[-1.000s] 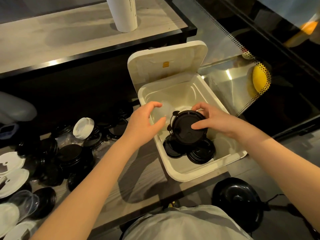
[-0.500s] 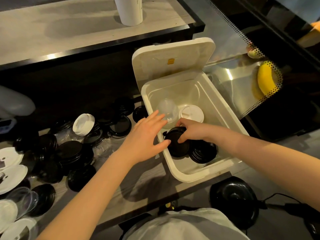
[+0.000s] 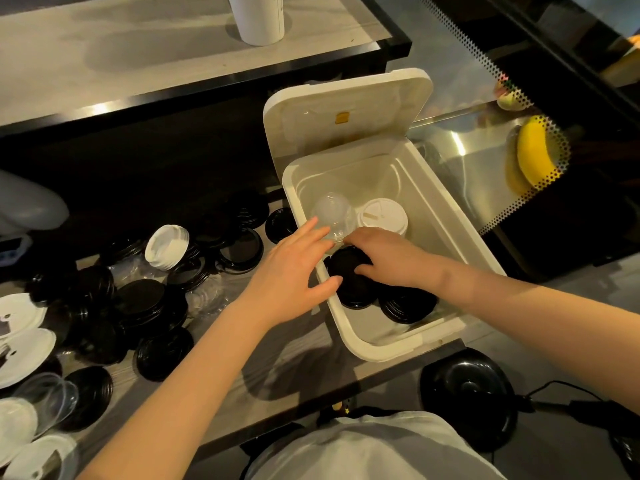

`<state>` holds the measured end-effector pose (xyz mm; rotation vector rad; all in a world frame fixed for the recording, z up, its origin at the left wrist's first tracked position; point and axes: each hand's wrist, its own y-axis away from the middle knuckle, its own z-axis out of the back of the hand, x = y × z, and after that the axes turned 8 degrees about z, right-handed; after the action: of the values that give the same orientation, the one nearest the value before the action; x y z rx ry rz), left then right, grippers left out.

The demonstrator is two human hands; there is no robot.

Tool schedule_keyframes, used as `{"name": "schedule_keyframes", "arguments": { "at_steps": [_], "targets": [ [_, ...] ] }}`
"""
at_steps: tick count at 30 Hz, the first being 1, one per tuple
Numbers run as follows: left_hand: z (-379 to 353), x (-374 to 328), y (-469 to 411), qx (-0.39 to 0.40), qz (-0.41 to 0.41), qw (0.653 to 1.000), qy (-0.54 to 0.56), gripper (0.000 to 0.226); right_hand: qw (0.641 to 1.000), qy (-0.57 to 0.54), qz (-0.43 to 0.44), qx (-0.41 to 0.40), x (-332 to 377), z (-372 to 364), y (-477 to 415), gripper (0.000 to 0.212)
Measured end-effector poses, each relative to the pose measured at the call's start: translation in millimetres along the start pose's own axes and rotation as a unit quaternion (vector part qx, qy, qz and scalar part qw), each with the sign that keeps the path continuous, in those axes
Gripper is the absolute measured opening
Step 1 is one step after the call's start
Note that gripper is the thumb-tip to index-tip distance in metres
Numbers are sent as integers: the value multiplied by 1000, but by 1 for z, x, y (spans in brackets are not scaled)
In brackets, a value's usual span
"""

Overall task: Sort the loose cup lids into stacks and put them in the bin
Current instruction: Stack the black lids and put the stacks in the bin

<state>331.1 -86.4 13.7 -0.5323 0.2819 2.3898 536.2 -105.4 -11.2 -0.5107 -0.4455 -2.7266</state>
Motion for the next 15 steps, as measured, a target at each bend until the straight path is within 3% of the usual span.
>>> {"name": "schedule_keyframes", "arguments": {
  "at_steps": [5,7,11,13,15],
  "targets": [
    [1,-1,1,1,6,1000,6,78,987,75,-114,-84,4,-4,17,41],
    [1,-2,1,-1,7,1000,10,74,983,43,-169,-57,2,-6,19,45],
    [-1,0,1,-6,9,1000,11,62,961,-151,-231,-15,-3,-10,13,37],
    [-2,0,0,-11,6,1000,10,63,953,-172,-251,0,-8,-9,10,33],
    [-2,0,0,-11,3,1000,5,65,960,-126,-250,26,-12,-11,8,36]
  ]
}}
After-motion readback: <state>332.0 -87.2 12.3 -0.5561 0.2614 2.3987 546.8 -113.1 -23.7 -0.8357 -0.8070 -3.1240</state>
